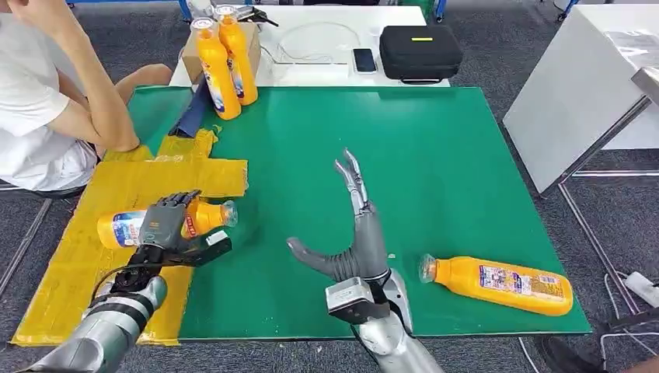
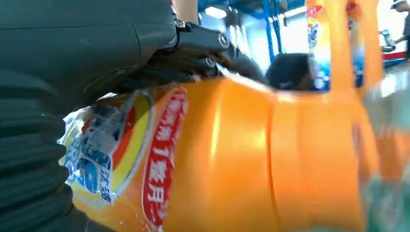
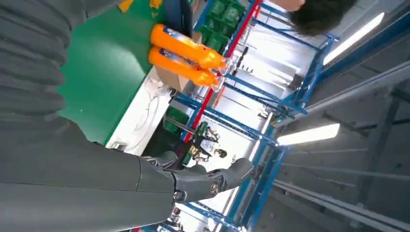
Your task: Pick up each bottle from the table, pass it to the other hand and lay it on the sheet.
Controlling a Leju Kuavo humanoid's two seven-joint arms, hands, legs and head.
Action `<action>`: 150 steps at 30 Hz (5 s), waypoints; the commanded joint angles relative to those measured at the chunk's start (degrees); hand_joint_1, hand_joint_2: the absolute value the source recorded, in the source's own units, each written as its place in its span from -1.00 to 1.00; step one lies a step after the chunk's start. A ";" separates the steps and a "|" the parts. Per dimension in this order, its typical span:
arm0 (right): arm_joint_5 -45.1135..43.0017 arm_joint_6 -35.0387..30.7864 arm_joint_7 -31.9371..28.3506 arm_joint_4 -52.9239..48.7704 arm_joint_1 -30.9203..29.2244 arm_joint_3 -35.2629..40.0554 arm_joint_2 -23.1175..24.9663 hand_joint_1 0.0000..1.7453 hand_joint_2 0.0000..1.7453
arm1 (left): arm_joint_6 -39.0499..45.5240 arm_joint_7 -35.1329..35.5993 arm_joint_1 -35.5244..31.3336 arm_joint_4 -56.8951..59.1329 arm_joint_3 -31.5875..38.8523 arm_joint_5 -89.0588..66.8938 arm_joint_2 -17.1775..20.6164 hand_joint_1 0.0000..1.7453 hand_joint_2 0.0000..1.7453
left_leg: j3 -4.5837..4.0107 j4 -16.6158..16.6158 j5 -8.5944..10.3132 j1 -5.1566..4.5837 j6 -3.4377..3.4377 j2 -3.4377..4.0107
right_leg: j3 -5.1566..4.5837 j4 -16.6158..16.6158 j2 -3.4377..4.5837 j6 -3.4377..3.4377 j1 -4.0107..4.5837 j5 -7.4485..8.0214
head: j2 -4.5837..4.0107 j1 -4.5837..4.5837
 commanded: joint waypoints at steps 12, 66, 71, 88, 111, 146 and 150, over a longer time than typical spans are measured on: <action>3.48 0.81 1.91 7.26 -3.83 1.61 -2.32 -1.00 1.00 | -0.28 -11.46 0.14 6.07 13.70 8.94 -5.44 -1.00 1.00 | 0.24 -0.03 -0.09 0.01 -0.09 -0.09 | 0.26 -0.06 -0.01 -0.03 -0.01 -0.06 | 0.00 0.00; 40.83 9.99 25.82 4.06 14.46 -20.85 -21.22 -1.00 1.00 | -10.41 -24.47 28.66 -51.71 -4.95 49.22 -15.37 -1.00 1.00 | 0.14 0.01 -0.26 -0.27 0.09 -0.53 | 0.28 -0.10 -0.44 0.23 -0.32 -0.25 | 0.00 -0.04; 40.58 9.97 25.67 4.05 14.57 -21.68 -21.27 -1.00 1.00 | -10.61 -24.37 28.24 -50.87 -4.56 49.62 -15.15 -1.00 1.00 | 0.26 0.06 -0.39 -0.27 0.07 -0.44 | 0.39 -0.08 -0.28 0.21 -0.34 -0.30 | 0.00 -0.02; 43.71 9.32 27.33 5.09 14.99 -27.93 -21.50 -1.00 1.00 | -12.55 -23.94 26.35 -46.71 -3.07 51.46 -16.11 -1.00 1.00 | 0.14 0.01 -0.29 -0.33 0.18 -0.42 | 0.25 -0.11 -0.33 0.24 -0.37 -0.23 | 0.00 -0.02; 43.81 11.86 26.99 9.98 12.91 -34.96 -23.80 -1.00 1.00 | -12.99 -23.80 25.25 -46.41 -4.32 52.33 -15.71 -1.00 1.00 | 0.10 0.02 -0.28 -0.36 0.21 -0.40 | 0.23 -0.11 -0.32 0.27 -0.38 -0.21 | 0.00 -0.04; 47.08 22.07 24.98 26.38 11.62 -38.65 -30.87 1.00 1.00 | -15.63 -24.25 22.46 -42.37 -5.36 55.40 -15.59 -1.00 1.00 | 0.75 -0.01 -0.48 -0.35 0.43 -0.60 | 0.43 -0.34 -0.54 0.35 -0.43 -0.39 | 0.00 -0.04; 47.27 22.05 24.81 27.29 10.81 -37.85 -30.40 1.00 1.00 | -15.78 -24.26 22.30 -42.21 -5.45 55.54 -15.67 -1.00 1.00 | 0.83 -0.01 -0.52 -0.34 0.42 -0.57 | 0.51 -0.37 -0.50 0.34 -0.42 -0.40 | 0.00 -0.02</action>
